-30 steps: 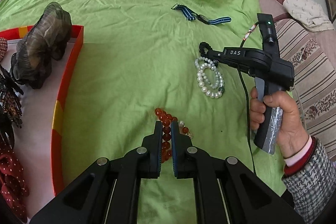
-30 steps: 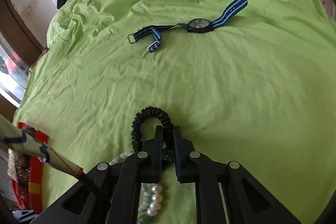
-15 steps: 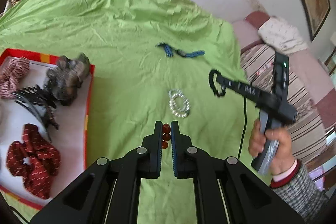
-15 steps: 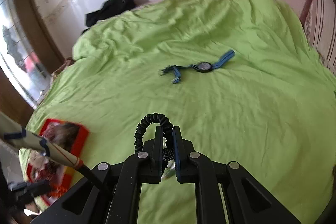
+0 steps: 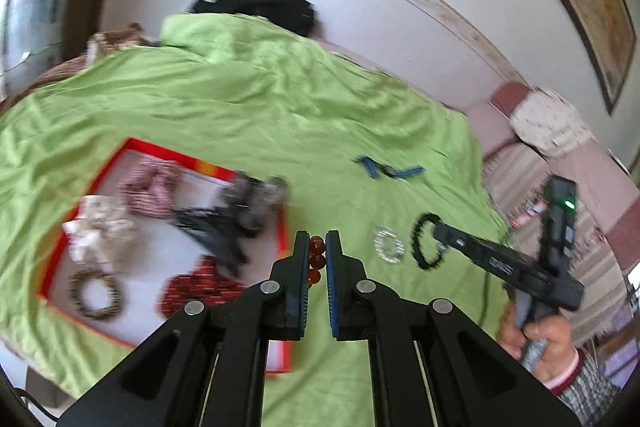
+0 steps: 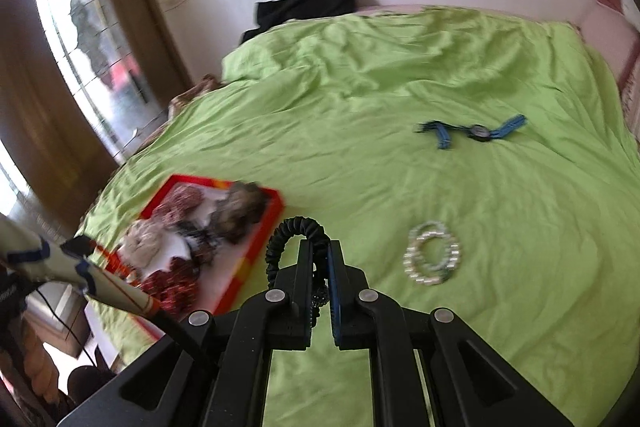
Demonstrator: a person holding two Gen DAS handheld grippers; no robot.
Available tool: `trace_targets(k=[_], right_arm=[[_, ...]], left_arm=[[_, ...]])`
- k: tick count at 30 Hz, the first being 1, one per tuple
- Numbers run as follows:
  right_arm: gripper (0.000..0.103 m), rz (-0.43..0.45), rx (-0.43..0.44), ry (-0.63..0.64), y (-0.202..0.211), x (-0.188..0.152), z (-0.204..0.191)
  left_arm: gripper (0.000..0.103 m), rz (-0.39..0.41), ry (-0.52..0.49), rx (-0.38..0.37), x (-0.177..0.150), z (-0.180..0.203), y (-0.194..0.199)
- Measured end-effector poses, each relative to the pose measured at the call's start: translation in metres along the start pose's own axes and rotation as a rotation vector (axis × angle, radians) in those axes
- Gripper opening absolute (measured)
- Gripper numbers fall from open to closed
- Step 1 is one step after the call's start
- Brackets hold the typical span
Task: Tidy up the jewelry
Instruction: 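Carry both bracelets into the red-framed tray and open both grippers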
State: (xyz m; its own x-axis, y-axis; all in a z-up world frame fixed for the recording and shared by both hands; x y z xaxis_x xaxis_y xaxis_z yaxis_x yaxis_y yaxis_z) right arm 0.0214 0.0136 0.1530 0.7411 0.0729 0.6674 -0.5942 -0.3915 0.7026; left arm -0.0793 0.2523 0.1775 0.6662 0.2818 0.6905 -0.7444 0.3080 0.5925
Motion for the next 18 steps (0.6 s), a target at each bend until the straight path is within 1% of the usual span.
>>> trace_targets(k=[4,11,16,18], right_arm=[[0.007,-0.021,0.044,0.039,-0.005,-0.006,-0.033],[0.007,-0.101,0.127,0.09,-0.035,-0.029,-0.092],[0.007,-0.157,0.155,0.123,-0.056,-0.046,-0.118],[0.007,-0.179,0.161,0.137,-0.065,-0.054,-0.127]], left_arm=[[0.007,-0.009,0.064,0.037,0.0,-0.034,0.006],[0.007,-0.037,0.098,0.108,-0.009,-0.066,0.004],[0.007,-0.057,0.133,0.132,-0.013,-0.088,-0.003],[0.007,-0.067,0.144,0.157,-0.015,-0.096,-0.01]])
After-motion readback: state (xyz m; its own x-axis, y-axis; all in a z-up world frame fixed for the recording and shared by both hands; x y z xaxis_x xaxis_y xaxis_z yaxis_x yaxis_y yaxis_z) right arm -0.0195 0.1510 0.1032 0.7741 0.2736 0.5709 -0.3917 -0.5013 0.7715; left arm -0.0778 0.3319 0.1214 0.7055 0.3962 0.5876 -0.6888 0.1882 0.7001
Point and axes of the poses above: each gripper's, at about its wrist camera, not at the fingertips, and y roughly against the way its jaws point, z to its right, x to its top, the point moved 2 cm from there along -y, roughly the way its jaws point, and after that the axes turned 2 degrees about -z, right-handed, at the moved point
